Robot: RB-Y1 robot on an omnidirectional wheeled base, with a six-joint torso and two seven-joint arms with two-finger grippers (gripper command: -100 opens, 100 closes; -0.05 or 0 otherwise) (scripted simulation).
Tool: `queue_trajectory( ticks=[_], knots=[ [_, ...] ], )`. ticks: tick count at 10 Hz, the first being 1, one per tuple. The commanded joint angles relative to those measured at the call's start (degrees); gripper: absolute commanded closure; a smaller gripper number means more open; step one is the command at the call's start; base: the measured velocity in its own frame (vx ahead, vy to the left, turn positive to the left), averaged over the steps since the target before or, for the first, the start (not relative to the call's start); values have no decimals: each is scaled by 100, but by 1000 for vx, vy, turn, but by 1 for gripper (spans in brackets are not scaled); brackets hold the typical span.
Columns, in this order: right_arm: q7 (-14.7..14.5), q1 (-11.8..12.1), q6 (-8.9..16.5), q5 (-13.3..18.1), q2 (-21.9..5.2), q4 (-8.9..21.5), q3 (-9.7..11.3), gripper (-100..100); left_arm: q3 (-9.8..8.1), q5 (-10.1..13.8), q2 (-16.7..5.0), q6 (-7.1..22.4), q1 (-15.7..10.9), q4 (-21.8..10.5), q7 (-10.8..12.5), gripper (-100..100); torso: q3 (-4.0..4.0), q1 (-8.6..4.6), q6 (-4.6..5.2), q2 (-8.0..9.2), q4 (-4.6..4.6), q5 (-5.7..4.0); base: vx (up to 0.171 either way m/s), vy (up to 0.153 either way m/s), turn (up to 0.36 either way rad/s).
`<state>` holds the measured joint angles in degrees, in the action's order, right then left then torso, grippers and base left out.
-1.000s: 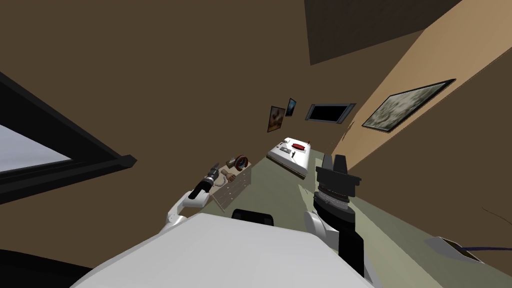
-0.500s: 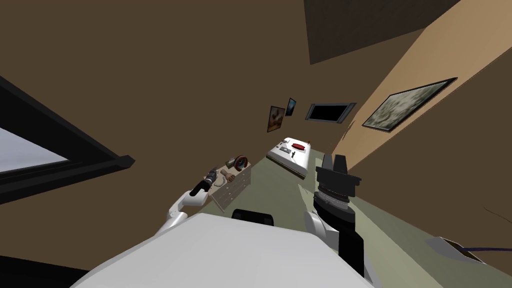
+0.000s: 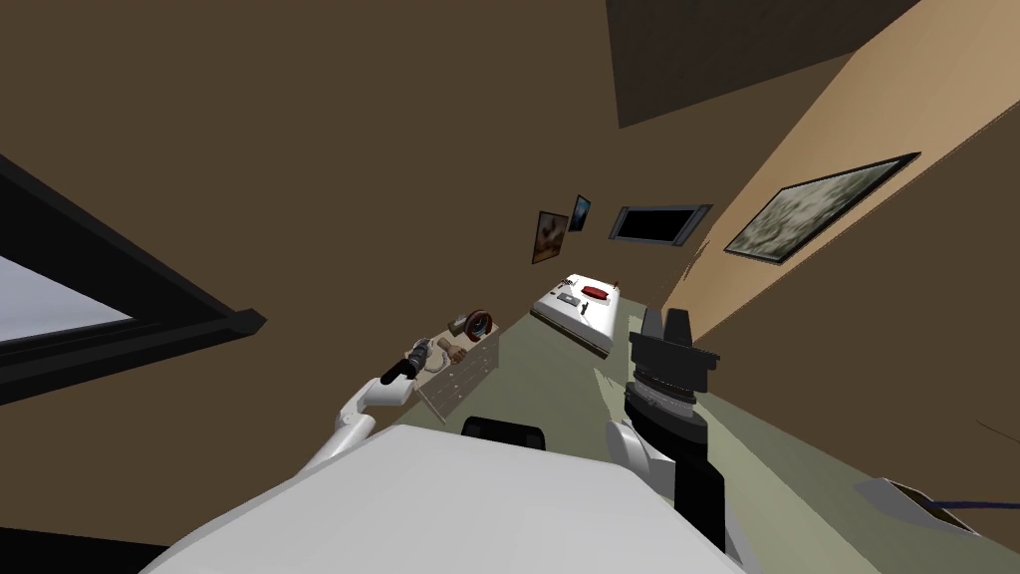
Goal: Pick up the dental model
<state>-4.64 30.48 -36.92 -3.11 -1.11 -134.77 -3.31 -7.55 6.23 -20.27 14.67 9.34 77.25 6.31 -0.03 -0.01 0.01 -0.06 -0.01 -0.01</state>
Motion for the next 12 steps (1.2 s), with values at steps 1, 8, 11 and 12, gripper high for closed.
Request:
queue_trajectory(
  ticks=[1,8,11,12],
  knots=[
    [0,0,0,0,0,0,0,0,-41,-12,19,286,-73,-133,-52,-100,0,0,0,0,0,0,13,-9,21],
    [0,0,0,0,0,0,0,0,-202,185,-163,1346,-721,-1239,-403,-100,-4,-1,-1,-7,-2,1,26,-9,15],
    [0,0,0,0,0,0,0,0,-236,234,-201,1665,-883,-1569,-498,-100,-4,6,-1,-8,-2,1,27,11,-6],
    [0,0,0,0,0,0,0,0,-267,282,-235,1905,-1044,-1779,-593,-100,-3,7,-1,-5,-1,2,21,21,-20]
  ],
)
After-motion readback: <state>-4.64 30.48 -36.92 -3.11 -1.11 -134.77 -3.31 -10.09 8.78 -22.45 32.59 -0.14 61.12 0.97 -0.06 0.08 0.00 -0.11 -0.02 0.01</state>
